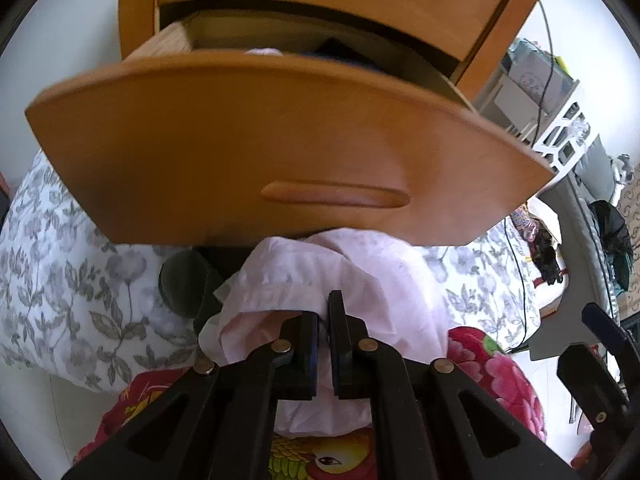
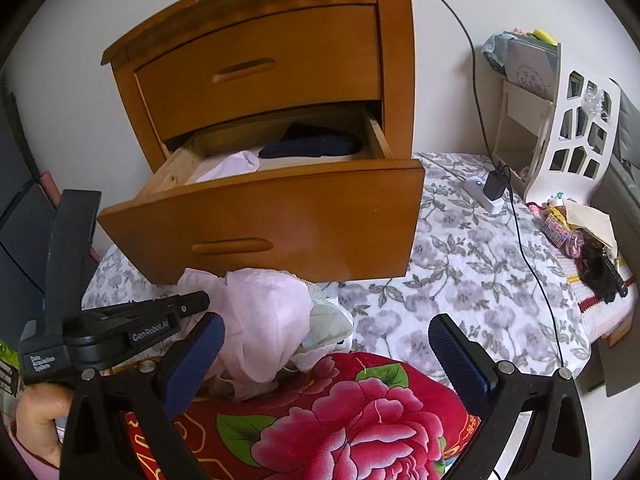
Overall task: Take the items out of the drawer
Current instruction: 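Lower the pink shirt onto the cloth pile on the bed, open left gripper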
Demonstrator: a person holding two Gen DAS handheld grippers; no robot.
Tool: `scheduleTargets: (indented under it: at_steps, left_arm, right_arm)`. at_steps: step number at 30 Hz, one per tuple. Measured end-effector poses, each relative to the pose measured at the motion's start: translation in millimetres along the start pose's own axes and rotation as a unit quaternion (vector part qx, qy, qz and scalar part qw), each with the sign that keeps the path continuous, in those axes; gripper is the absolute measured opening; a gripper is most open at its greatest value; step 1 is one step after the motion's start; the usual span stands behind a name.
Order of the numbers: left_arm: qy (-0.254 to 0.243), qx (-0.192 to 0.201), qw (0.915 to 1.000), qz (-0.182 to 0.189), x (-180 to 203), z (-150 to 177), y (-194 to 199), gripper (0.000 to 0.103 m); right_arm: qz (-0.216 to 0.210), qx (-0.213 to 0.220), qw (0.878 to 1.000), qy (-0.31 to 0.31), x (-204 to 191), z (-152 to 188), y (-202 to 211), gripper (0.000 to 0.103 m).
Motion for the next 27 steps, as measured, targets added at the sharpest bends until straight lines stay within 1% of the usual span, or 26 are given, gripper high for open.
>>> scheduleTargets:
  at_steps: [6, 11, 15, 17, 19, 21, 23, 24, 25, 27]
  left_arm:
    - [0.007, -0.008, 0.9999, -0.003, -5.9, 7.7, -4.7, 0.005]
    - [0.01, 0.003, 0.9999, -0.008, -7.6, 9.2, 9.9, 0.005]
    - [0.007, 0.016, 0.9998, -0.009, -8.0, 10.3, 25.1, 0.008]
    - [0.004, 0.026, 0.9996, -0.012, -7.6, 9.6, 35.3, 0.014]
    - [0.0, 0.037, 0.9992, -0.017, -7.1, 8.2, 46.5, 0.026]
    - [-0.001, 0.051, 0.9984, -0.025, -7.3, 6.1, 59.1, 0.033]
    - [-0.001, 0.071, 0.9968, -0.037, -8.5, 3.1, 76.4, 0.037]
    - [-0.002, 0.079, 0.996, -0.043, -8.5, 2.3, 83.0, 0.043]
    - [-0.002, 0.092, 0.9943, -0.053, -9.7, 0.7, 91.8, 0.051]
    - [-0.001, 0.116, 0.9905, -0.073, -13.5, -1.7, 106.2, 0.058]
  right_arm:
    - [0.002, -0.011, 1.0, 0.009, -4.9, 3.0, -7.7, 0.103]
    - [0.004, -0.016, 1.0, 0.013, -6.5, 3.6, -11.0, 0.103]
    - [0.005, -0.017, 1.0, 0.016, -7.6, 4.1, -12.1, 0.103]
    - [0.006, -0.018, 1.0, 0.017, -7.8, 4.5, -12.5, 0.103]
    - [0.007, -0.018, 1.0, 0.019, -8.3, 4.6, -12.8, 0.103]
    - [0.008, -0.019, 1.0, 0.02, -9.1, 4.8, -12.9, 0.103]
    - [0.008, -0.019, 1.0, 0.022, -9.6, 4.6, -12.6, 0.103]
    - [0.008, -0.018, 1.0, 0.022, -9.9, 4.6, -12.5, 0.103]
    - [0.008, -0.018, 1.0, 0.023, -9.9, 4.4, -12.3, 0.103]
    - [0.008, -0.017, 1.0, 0.024, -10.3, 4.1, -11.7, 0.103]
Point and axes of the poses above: each gripper's, at about its wrist camera, not at the fingertips, and y roughly against the way its jaws point, x to its right, z to its underside, the point moved 5 cm from there along -y, roughly the way its jaws point, and after that the axes turned 7 degrees about -z, right-handed, at the moved point
